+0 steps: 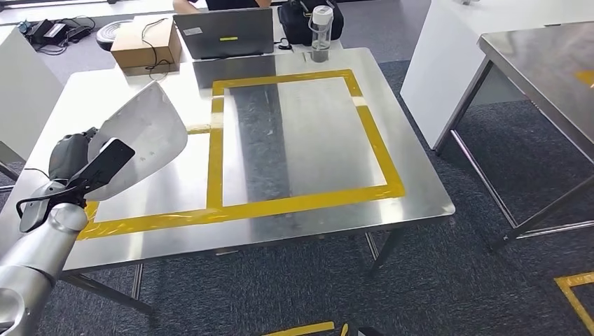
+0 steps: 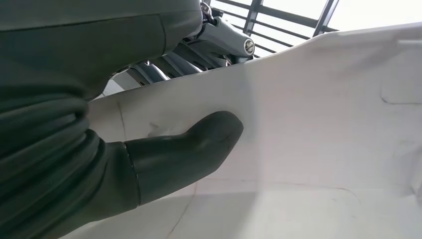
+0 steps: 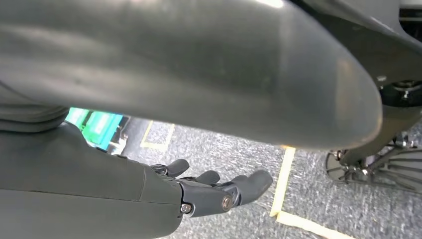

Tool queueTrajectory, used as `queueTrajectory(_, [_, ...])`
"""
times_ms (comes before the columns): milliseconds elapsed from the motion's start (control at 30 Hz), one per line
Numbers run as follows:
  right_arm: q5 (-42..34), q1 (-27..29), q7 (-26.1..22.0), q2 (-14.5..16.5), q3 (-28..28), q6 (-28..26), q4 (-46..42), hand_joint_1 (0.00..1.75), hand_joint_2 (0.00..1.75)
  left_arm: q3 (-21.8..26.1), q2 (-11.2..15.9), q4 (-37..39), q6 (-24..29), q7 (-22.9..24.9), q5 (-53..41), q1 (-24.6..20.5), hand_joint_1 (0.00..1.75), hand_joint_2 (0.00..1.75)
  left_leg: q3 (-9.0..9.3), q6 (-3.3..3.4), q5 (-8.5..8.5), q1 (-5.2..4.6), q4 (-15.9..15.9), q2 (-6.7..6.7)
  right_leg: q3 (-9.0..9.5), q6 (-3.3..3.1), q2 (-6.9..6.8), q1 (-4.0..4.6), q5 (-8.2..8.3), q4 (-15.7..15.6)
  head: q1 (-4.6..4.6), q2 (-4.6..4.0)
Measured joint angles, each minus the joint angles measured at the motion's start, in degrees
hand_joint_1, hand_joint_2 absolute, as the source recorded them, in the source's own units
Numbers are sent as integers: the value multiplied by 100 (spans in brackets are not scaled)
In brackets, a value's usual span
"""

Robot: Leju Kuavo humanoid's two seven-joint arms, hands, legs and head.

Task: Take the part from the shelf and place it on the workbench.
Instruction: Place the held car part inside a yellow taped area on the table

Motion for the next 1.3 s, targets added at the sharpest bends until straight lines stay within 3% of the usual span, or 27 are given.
queueTrajectory(67, [-9, -3, 8, 0, 0, 0, 0, 0, 0, 2, -42, -7, 22, 1, -1, 2, 175, 175, 62, 57, -22, 22, -43, 4, -249, 41, 0, -1, -211, 477, 10, -1])
queueTrajectory(133, [-13, 5, 6, -1, 0, 1, 0, 0, 0, 3, -70, 0, 25, 4, -2, 23, 175, 175, 95, 91, -68, 17, -35, 6, -720, 67, 0, -3, -460, 1252, 18, -1])
queueTrajectory(167, [-13, 14, 6, -1, 0, 1, 0, 0, 0, 3, -83, 5, 17, 8, -3, 45, 175, 175, 115, 95, -94, 15, -25, 4, -912, 77, 0, -5, -477, 1504, 18, -1])
queueTrajectory(200, [-12, 20, 7, -3, 0, 1, 0, 0, 0, 4, -90, 9, -3, 12, -8, 66, 175, 175, 139, 90, -123, 17, -12, 2, -1001, 85, -1, -9, -376, 1539, 19, 0])
queueTrajectory(233, [-9, 24, 7, -7, 0, 1, 0, 0, 0, 4, -95, 11, -32, 17, -21, 83, 175, 175, 171, 78, -157, 22, 6, 0, -967, 88, -2, -14, -166, 1331, 19, 0])
queueTrajectory(300, [-2, 25, 6, -15, 0, 2, 0, 0, 0, 5, -96, 13, -89, 23, -55, 92, 175, 175, 225, 34, -240, 22, 52, -4, -677, 83, -9, -23, 306, 549, 18, 0])
queueTrajectory(367, [4, 23, 0, -19, 0, 11, 0, 0, 0, 5, -91, 13, -83, 22, -101, 90, 87, 175, 233, -12, -303, 2, 100, -13, -461, 46, -13, -21, 479, 48, 16, -1])
queueTrajectory(433, [10, 24, 1, -19, 0, 18, 0, 0, 0, 4, -84, 14, -32, 9, -138, 100, 0, 175, 229, -13, -319, -13, 108, -20, -424, 7, -10, -13, 456, -24, 15, -1])
queueTrajectory(567, [20, 22, 5, -21, -1, 18, 0, 0, 0, 5, -84, 14, 68, -25, -132, 122, 0, 175, 285, -19, -325, -10, 45, 2, -405, -43, 13, -1, 434, -29, 15, 0])
queueTrajectory(700, [27, 24, 7, -21, -2, 20, 0, 0, 0, 5, -84, 14, 80, 4, -131, 124, 0, 0, 317, -70, -326, -10, 7, 7, -390, -73, 13, 2, 416, -28, 16, -1])
queueTrajectory(833, [42, 23, 7, -21, -2, 21, 0, 0, 0, 5, -83, 14, 76, 52, -162, 124, 0, 0, 320, -107, -324, -6, 1, 7, -386, -79, 11, 7, 413, -27, 16, -2])
queueTrajectory(1133, [61, 24, 7, -21, -2, 29, 0, 0, 0, 5, -83, 15, 125, 162, -226, 123, 0, 0, 322, -108, -324, -8, 4, 6, -374, -79, 8, -11, 415, -32, 16, 0])
queueTrajectory(1300, [94, 25, 7, -21, -2, 28, 0, 0, 0, 6, -83, -2, 467, 105, -252, 119, 0, 0, 321, -100, -330, -11, 13, 6, -368, -74, 8, -16, 418, -42, 17, -1])
